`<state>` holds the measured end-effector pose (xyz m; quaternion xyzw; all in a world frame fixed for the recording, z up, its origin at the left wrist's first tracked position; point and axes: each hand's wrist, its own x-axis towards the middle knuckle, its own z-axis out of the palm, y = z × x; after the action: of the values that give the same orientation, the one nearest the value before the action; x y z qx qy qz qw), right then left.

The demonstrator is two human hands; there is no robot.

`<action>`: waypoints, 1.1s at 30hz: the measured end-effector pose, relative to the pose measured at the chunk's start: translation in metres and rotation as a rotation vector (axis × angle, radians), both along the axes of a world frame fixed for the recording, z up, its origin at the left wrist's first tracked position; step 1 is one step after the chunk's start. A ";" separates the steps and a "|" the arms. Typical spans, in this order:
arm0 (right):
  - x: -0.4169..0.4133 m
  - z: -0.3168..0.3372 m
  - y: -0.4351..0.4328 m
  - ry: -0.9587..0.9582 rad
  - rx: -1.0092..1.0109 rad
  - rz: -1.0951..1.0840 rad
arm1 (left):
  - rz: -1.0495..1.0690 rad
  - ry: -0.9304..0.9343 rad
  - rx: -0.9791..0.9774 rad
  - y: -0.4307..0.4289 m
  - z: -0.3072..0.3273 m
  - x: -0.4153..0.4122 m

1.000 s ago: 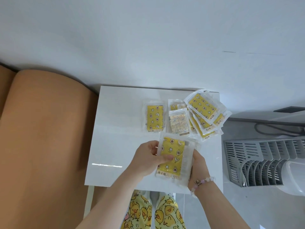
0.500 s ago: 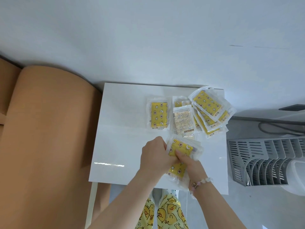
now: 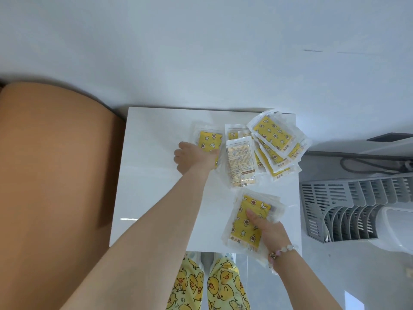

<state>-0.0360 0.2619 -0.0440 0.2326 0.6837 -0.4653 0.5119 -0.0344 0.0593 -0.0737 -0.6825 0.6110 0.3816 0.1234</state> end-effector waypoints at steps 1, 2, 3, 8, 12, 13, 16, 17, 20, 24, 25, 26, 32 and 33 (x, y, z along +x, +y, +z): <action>0.001 0.002 0.001 0.001 -0.002 -0.002 | -0.003 -0.040 -0.037 0.001 -0.002 -0.002; 0.001 0.003 0.002 0.006 -0.007 -0.003 | -0.003 -0.069 -0.060 0.002 -0.006 -0.003; 0.001 0.003 0.004 0.010 -0.005 0.002 | 0.006 -0.083 -0.064 0.001 -0.009 -0.003; -0.001 0.000 0.008 0.040 0.010 0.022 | -0.038 0.022 0.024 -0.012 -0.017 0.003; 0.002 0.000 0.004 0.043 0.020 0.048 | -0.142 0.049 0.024 -0.019 -0.013 0.014; 0.003 -0.001 0.004 0.042 0.022 0.050 | -0.156 0.060 0.009 -0.020 -0.014 0.019; 0.004 -0.003 0.003 0.021 0.020 0.047 | -0.126 0.170 -0.021 -0.022 -0.011 0.037; 0.004 -0.004 0.003 0.015 0.021 0.038 | -0.117 0.223 -0.004 -0.022 -0.009 0.046; 0.002 -0.008 0.002 -0.005 0.032 0.014 | -0.243 0.292 0.141 -0.023 0.007 0.071; -0.003 -0.011 -0.001 -0.051 0.024 -0.003 | -0.542 0.281 0.304 -0.019 0.038 0.095; -0.004 -0.012 -0.001 -0.055 0.021 -0.006 | -0.638 0.259 0.299 -0.019 0.046 0.098; -0.006 -0.012 0.000 -0.057 0.013 -0.002 | -0.713 0.247 0.304 -0.019 0.055 0.101; -0.017 -0.012 -0.005 -0.091 -0.054 0.096 | -0.978 0.331 0.477 -0.003 0.093 0.086; -0.017 -0.013 -0.007 -0.098 -0.078 0.129 | -1.010 0.336 0.519 0.002 0.093 0.080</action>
<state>-0.0528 0.2553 -0.0573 0.1905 0.6528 -0.4455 0.5823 0.0458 0.0612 0.0191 -0.1849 0.7580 0.5155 0.3543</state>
